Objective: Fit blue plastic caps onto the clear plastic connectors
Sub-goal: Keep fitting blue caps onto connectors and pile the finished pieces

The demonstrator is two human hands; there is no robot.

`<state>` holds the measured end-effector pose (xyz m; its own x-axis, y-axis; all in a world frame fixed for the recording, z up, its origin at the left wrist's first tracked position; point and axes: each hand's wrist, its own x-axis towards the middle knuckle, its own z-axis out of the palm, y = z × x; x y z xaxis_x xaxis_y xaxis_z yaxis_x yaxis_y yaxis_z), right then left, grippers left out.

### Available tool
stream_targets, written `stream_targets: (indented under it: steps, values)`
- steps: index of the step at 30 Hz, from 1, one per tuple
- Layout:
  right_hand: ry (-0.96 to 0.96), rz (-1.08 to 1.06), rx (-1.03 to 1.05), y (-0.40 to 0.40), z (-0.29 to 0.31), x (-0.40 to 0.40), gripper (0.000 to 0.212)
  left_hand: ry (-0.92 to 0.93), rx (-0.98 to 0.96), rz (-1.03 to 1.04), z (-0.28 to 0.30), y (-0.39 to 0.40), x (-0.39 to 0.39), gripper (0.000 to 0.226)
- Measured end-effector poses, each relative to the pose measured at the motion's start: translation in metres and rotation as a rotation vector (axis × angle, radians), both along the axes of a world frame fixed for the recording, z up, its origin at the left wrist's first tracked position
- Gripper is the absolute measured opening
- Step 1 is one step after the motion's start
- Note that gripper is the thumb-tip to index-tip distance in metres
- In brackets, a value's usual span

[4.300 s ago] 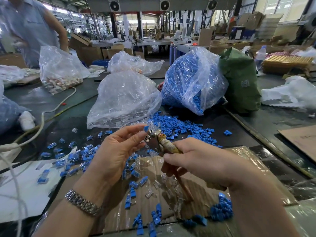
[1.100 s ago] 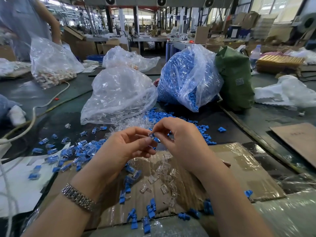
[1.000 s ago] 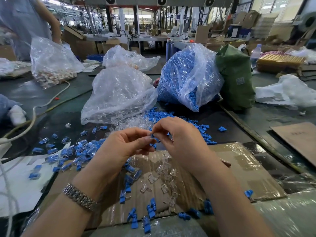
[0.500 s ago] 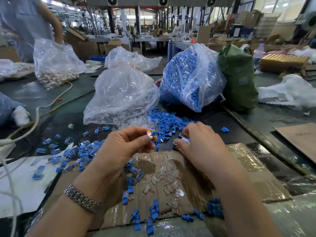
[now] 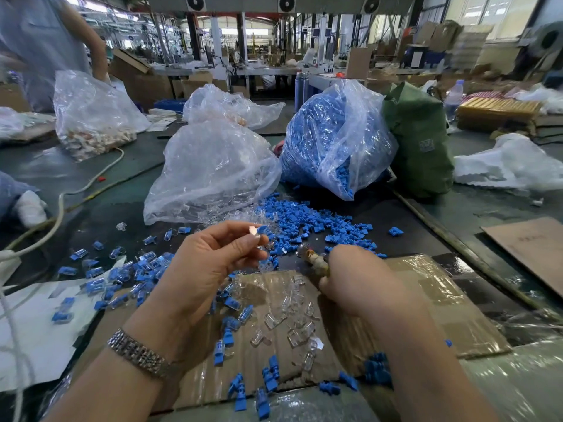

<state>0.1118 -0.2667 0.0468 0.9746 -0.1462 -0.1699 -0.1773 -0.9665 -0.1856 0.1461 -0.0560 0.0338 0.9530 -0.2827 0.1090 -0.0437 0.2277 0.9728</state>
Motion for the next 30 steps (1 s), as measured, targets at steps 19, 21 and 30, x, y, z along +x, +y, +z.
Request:
stream_targets:
  steps: [19,21,30]
  values:
    - [0.042,0.294,0.722,0.008,0.028,-0.021,0.038,0.002,-0.003,0.063,0.001,-0.003,0.002,0.027]
    - [0.047,0.296,0.719,0.009,0.028,-0.020,0.037,-0.029,0.033,0.058,0.000,-0.003,0.001,0.027]
    - [0.053,0.306,0.741,0.011,0.024,-0.015,0.033,-0.109,0.104,0.088,-0.003,-0.004,-0.001,0.019]
